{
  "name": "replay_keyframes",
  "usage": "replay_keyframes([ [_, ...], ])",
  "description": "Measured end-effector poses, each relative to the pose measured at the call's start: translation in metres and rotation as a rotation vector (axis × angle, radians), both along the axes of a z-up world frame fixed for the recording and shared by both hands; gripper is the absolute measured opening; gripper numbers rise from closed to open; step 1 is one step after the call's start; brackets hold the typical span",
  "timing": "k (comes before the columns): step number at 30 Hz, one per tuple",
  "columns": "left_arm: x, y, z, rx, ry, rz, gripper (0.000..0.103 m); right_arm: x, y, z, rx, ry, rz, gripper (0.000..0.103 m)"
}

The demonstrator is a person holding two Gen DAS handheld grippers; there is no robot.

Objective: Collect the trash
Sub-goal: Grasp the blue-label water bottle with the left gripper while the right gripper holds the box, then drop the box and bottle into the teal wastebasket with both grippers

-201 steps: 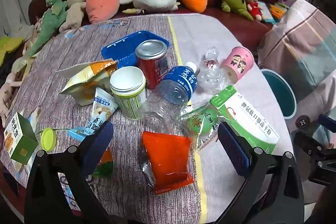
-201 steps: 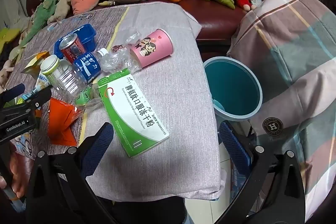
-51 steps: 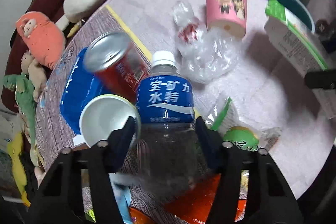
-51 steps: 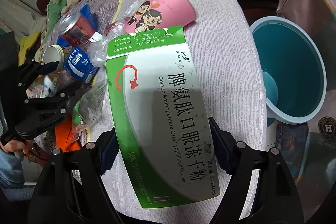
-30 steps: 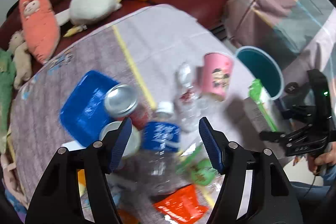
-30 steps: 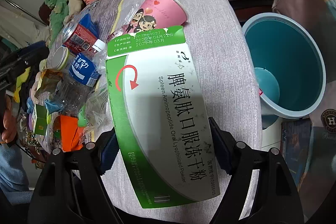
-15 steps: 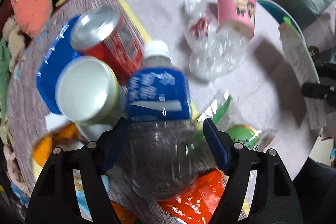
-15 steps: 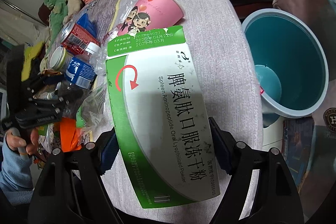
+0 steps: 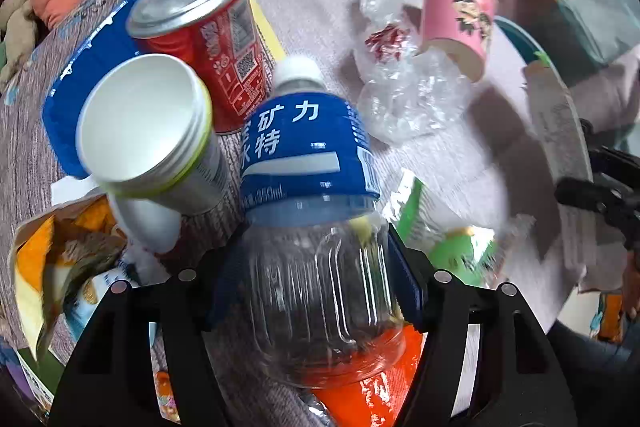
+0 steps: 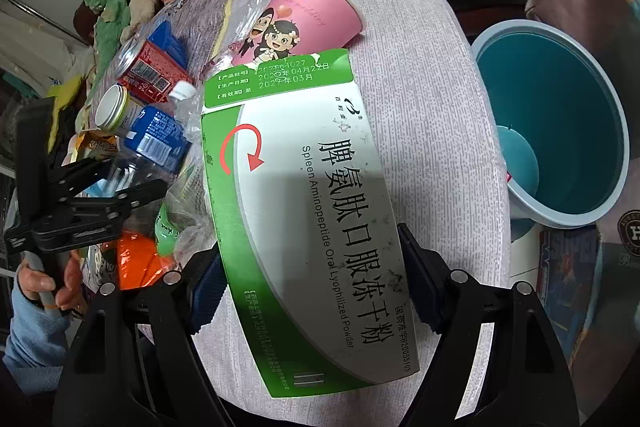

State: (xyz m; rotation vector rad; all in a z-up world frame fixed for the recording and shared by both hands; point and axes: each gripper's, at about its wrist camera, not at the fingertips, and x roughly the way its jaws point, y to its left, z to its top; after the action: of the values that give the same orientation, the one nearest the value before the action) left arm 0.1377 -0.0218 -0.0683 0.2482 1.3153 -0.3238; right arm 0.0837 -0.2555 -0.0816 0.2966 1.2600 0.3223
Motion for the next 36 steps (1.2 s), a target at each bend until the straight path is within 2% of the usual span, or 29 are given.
replay_keyframes([
  [2,0.007,0.003,-0.003,-0.011,0.000,0.025,0.066,-0.001,-0.001,0.000,0.002,-0.001,-0.003,0.074],
  [5,0.005,0.004,0.005,0.004,-0.048,0.034,0.066,-0.003,-0.003,0.003,-0.010,-0.022,-0.005,0.074],
  [10,-0.008,0.016,0.040,-0.087,-0.094,0.065,0.066,-0.002,-0.010,0.011,0.006,-0.058,-0.018,0.074],
  [13,-0.015,0.018,0.057,-0.107,-0.124,0.086,0.066,0.000,-0.013,0.014,0.019,-0.069,-0.023,0.074],
  [16,-0.024,-0.001,0.084,-0.143,-0.173,0.075,0.066,0.003,-0.026,0.023,0.028,-0.097,-0.057,0.074],
  [19,-0.026,-0.029,0.111,-0.172,-0.230,0.024,0.066,0.005,-0.057,0.036,0.016,-0.129,-0.125,0.074],
  [23,-0.018,-0.077,0.123,-0.205,-0.245,-0.069,0.066,0.015,-0.114,0.048,-0.023,-0.157,-0.250,0.074],
  [28,0.009,-0.146,0.106,-0.251,-0.210,-0.155,0.066,0.031,-0.173,0.046,-0.065,-0.150,-0.364,0.074],
  [30,0.014,-0.172,0.097,-0.244,-0.200,-0.191,0.066,0.040,-0.191,0.042,-0.083,-0.147,-0.396,0.074],
  [36,0.031,-0.230,0.069,-0.245,-0.153,-0.252,0.066,0.065,-0.214,0.020,-0.074,-0.098,-0.436,0.074],
])
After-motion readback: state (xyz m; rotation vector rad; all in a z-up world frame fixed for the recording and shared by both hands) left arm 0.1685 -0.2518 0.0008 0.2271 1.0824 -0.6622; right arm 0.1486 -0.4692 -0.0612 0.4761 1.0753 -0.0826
